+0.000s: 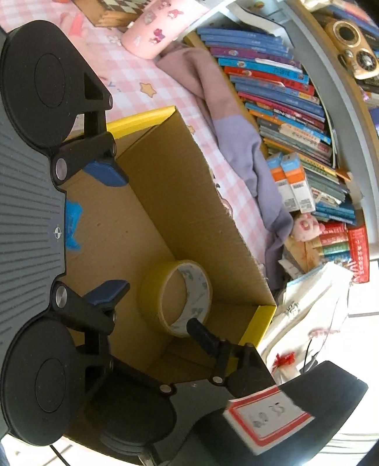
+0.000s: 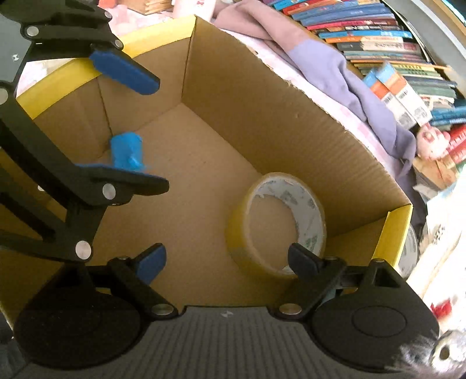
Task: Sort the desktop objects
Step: 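Lower the tape roll into the box and open the right gripper while the left releases the bag, then withdraw both grippers from the yellow box back over the table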
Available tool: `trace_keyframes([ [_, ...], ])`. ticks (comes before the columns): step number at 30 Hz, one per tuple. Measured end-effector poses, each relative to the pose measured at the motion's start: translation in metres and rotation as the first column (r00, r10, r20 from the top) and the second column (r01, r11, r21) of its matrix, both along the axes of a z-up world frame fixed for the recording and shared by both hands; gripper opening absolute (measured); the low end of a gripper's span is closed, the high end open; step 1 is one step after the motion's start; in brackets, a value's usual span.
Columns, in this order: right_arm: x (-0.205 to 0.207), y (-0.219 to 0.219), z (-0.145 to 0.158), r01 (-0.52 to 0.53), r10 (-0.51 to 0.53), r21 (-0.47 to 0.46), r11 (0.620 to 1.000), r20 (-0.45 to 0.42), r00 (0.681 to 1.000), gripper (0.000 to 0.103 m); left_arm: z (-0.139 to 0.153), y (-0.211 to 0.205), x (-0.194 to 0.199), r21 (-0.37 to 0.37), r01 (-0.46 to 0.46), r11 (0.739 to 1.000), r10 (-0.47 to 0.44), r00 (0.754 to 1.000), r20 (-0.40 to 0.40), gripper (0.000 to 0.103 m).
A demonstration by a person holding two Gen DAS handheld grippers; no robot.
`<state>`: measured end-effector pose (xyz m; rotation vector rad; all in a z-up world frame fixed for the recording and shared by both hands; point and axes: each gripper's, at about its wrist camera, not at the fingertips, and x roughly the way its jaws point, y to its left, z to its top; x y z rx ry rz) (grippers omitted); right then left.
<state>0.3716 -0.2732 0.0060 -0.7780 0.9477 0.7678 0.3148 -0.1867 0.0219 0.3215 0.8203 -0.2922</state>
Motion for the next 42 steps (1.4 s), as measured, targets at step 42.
trace_keyframes([
  [42,-0.145,-0.053,0.094,0.283,-0.495,0.608,0.742,0.213,0.842,0.096,0.069,0.069,-0.134,-0.253,-0.119,0.960,0.186,0.947,0.261,0.094],
])
